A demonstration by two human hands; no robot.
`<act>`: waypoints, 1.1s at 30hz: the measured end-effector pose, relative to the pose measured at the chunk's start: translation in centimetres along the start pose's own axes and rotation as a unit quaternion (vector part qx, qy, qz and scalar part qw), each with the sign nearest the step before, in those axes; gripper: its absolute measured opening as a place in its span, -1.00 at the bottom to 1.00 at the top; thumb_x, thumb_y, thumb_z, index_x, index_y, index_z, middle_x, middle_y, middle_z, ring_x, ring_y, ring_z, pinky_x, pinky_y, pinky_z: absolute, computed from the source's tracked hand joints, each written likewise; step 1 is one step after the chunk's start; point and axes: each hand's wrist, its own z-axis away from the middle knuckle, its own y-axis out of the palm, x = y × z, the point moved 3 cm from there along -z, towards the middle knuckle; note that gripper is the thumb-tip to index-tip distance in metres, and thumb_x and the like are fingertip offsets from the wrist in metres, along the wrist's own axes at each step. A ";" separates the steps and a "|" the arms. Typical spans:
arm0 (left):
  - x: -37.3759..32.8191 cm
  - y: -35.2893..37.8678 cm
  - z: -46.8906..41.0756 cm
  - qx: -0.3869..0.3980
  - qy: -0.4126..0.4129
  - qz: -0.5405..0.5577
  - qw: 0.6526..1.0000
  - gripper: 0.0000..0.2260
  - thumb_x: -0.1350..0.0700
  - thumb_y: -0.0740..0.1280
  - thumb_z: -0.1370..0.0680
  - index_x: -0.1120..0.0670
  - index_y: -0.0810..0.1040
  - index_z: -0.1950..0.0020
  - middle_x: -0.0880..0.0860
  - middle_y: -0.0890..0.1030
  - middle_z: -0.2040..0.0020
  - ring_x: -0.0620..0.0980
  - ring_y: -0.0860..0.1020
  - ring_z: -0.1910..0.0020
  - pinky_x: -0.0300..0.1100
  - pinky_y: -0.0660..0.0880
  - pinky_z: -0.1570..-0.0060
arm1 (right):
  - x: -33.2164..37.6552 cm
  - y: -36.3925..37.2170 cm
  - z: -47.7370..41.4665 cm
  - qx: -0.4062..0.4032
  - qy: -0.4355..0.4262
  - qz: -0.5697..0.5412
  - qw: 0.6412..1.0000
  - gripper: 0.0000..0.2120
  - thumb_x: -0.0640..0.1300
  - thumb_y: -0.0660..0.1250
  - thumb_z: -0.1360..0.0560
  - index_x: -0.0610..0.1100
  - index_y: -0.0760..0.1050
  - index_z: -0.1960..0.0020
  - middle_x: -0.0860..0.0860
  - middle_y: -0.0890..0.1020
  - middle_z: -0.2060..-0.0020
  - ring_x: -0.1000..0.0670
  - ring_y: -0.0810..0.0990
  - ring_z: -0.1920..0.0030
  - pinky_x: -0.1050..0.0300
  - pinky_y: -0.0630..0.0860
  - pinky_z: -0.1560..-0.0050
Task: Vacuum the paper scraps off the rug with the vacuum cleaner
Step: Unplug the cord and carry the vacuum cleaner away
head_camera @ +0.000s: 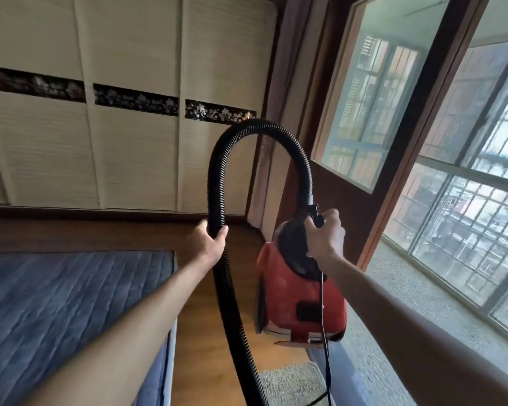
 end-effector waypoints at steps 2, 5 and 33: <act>0.6 0.1 -2.8 -0.010 0.002 -0.010 1.000 -0.65 -0.12 0.38 -0.51 0.12 0.57 -0.12 0.17 0.66 -0.10 0.23 0.60 -0.09 0.02 0.55 -0.07 | 0.2 2.4 -1.5 0.006 0.003 0.003 1.000 -0.76 0.04 0.30 -0.52 -0.08 0.30 0.02 -0.08 0.55 0.21 -0.13 0.61 0.42 -0.22 0.62 0.43; 0.4 0.3 -6.6 -0.008 -0.006 -0.011 1.000 -0.61 -0.08 0.40 -0.52 0.17 0.56 -0.21 0.20 0.63 -0.16 0.24 0.59 -0.16 -0.01 0.51 -0.12 | 0.2 5.9 -4.1 0.012 0.018 -0.003 1.000 -0.75 0.14 0.28 -0.45 0.03 0.28 0.08 -0.08 0.56 0.18 -0.18 0.64 0.30 -0.27 0.63 0.34; -1.1 3.1 -23.6 -0.031 0.047 -0.065 0.996 -0.74 -0.08 0.37 -0.53 0.11 0.52 0.06 0.04 0.53 0.22 0.10 0.50 0.18 -0.15 0.36 0.21 | 2.3 15.9 -18.7 0.013 -0.010 -0.032 0.999 -0.75 0.09 0.31 -0.48 -0.02 0.31 0.07 -0.04 0.55 0.21 -0.13 0.61 0.29 -0.25 0.64 0.32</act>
